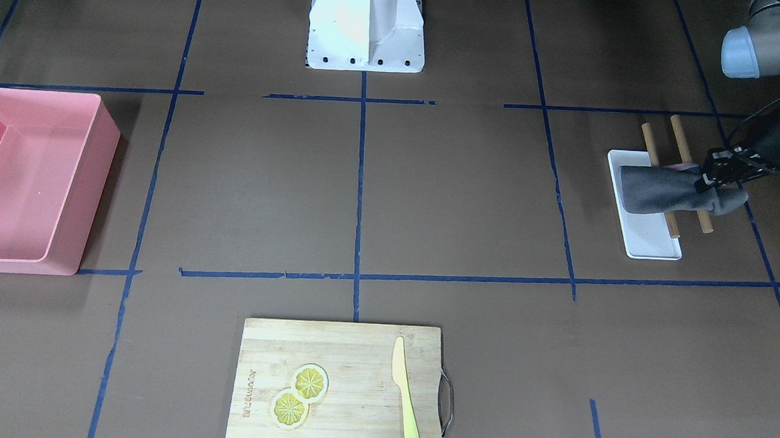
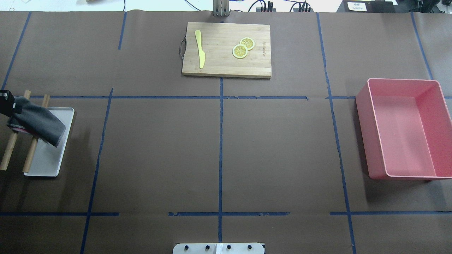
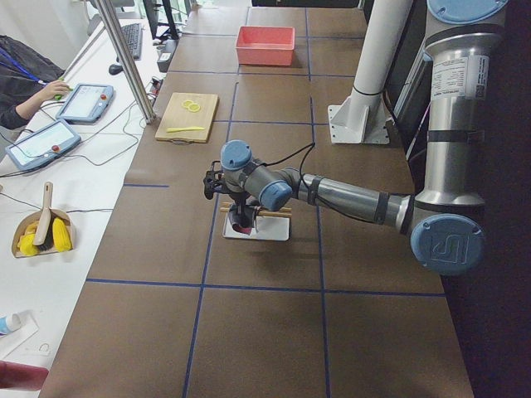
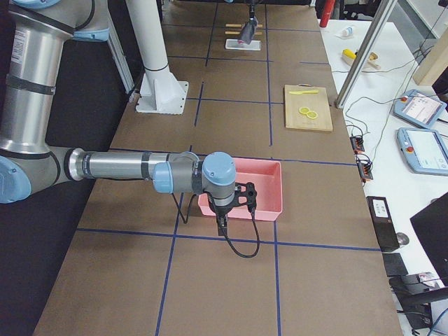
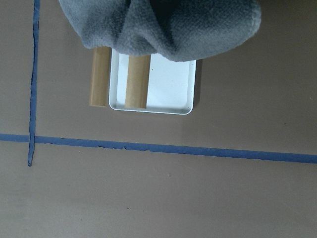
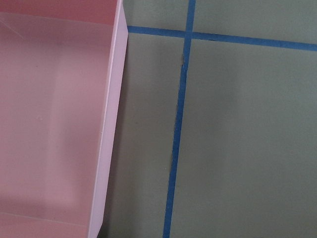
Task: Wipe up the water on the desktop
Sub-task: 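Lift the grey cloth with the left gripper while the right arm reaches in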
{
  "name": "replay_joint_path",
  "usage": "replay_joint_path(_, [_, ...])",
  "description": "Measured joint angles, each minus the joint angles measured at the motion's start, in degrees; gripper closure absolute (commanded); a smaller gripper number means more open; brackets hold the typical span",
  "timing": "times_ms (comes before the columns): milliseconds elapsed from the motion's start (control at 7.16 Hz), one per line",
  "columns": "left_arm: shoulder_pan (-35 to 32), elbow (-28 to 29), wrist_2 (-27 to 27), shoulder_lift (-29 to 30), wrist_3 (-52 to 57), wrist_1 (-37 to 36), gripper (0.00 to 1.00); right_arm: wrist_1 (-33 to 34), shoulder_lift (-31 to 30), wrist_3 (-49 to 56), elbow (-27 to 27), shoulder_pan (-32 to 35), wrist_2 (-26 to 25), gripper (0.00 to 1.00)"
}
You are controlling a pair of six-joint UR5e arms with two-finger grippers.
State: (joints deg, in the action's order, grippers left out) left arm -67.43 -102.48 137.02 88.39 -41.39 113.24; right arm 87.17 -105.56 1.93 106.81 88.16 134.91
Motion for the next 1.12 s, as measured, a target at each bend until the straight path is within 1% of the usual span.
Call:
replay_joint_path(140, [-0.19,-0.95,0.08,-0.01,-0.59,-0.13,1.0,-0.85,0.02,0.21,0.01,-0.12,0.0,0.0])
replay_joint_path(279, [-0.34,-1.69,0.14,0.3,-3.47,-0.26,1.0,-2.8,0.12,0.27,0.01,-0.59,0.02,0.0])
replay_joint_path(559, [-0.39,-3.13,0.2,2.3,-14.18,-0.3,1.0,-9.05,0.31,-0.09,0.04,-2.45,0.4,0.0])
replay_joint_path(698, [-0.34,-4.35,0.31,3.61,-20.51,-0.3,1.0,-13.7,0.81,-0.17,0.01,-4.23,0.88,0.0])
replay_joint_path(838, [-0.22,-5.46,0.48,5.41,-27.05,-0.3,1.0,-18.08,2.59,-0.16,-0.01,-7.08,1.14,0.0])
replay_joint_path(978, [-0.04,-6.11,0.64,7.77,-33.58,-0.3,1.0,-20.4,6.24,-0.12,-0.09,-10.79,1.33,0.0])
replay_joint_path(1117, [0.31,-6.5,0.71,10.56,-40.39,-0.3,1.0,-21.09,10.92,-0.15,-0.2,-15.22,1.51,0.0])
